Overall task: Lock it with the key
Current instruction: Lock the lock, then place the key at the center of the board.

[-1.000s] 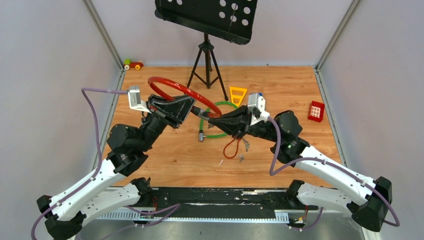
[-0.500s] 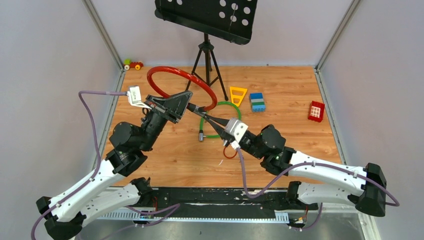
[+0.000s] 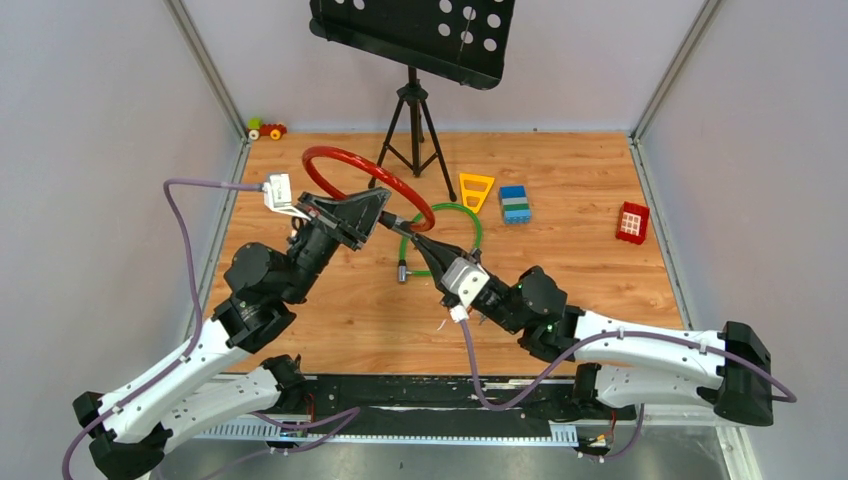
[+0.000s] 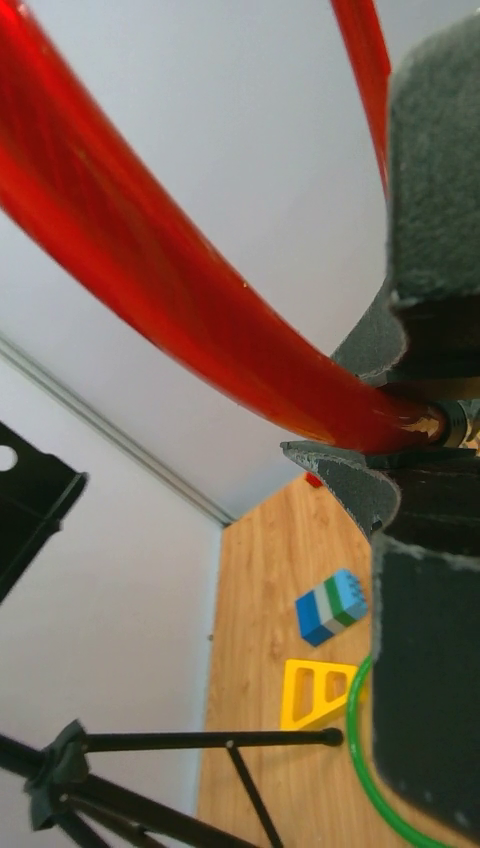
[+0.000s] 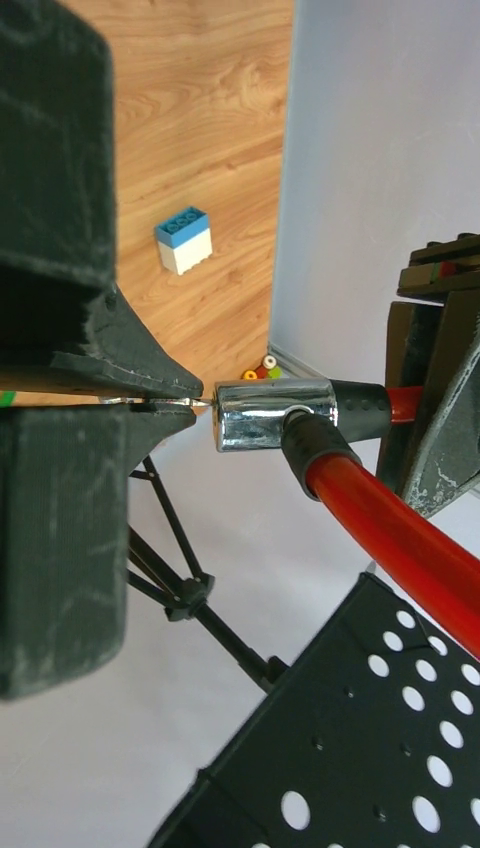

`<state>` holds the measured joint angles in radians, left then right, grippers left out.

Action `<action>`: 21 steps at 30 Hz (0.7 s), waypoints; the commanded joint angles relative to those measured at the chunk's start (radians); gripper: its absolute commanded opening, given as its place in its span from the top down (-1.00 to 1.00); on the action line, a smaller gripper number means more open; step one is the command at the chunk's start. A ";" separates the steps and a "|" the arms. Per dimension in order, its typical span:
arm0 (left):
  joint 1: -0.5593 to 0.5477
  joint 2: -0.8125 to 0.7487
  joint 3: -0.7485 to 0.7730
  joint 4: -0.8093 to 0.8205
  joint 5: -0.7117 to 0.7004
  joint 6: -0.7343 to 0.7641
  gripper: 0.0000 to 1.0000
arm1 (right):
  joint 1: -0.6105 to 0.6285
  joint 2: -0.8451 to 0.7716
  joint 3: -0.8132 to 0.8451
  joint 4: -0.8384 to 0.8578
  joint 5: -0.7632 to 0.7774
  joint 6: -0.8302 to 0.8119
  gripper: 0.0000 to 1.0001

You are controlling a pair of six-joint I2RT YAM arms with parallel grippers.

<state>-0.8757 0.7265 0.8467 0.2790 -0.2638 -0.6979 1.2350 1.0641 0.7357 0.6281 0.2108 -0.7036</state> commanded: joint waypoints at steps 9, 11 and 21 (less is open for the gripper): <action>-0.004 -0.038 0.069 -0.018 -0.004 0.070 1.00 | -0.005 -0.181 -0.325 -0.088 0.105 0.183 1.00; -0.005 -0.037 0.064 -0.006 0.004 0.064 1.00 | -0.005 -0.191 -0.356 -0.092 0.100 0.203 1.00; 0.003 -0.006 0.070 -0.172 -0.103 0.181 1.00 | -0.134 -0.239 -0.278 -0.499 0.245 0.732 1.00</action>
<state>-0.8818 0.7074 0.8661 0.1593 -0.2840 -0.5938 1.1931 0.8375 0.3630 0.3695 0.3626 -0.3191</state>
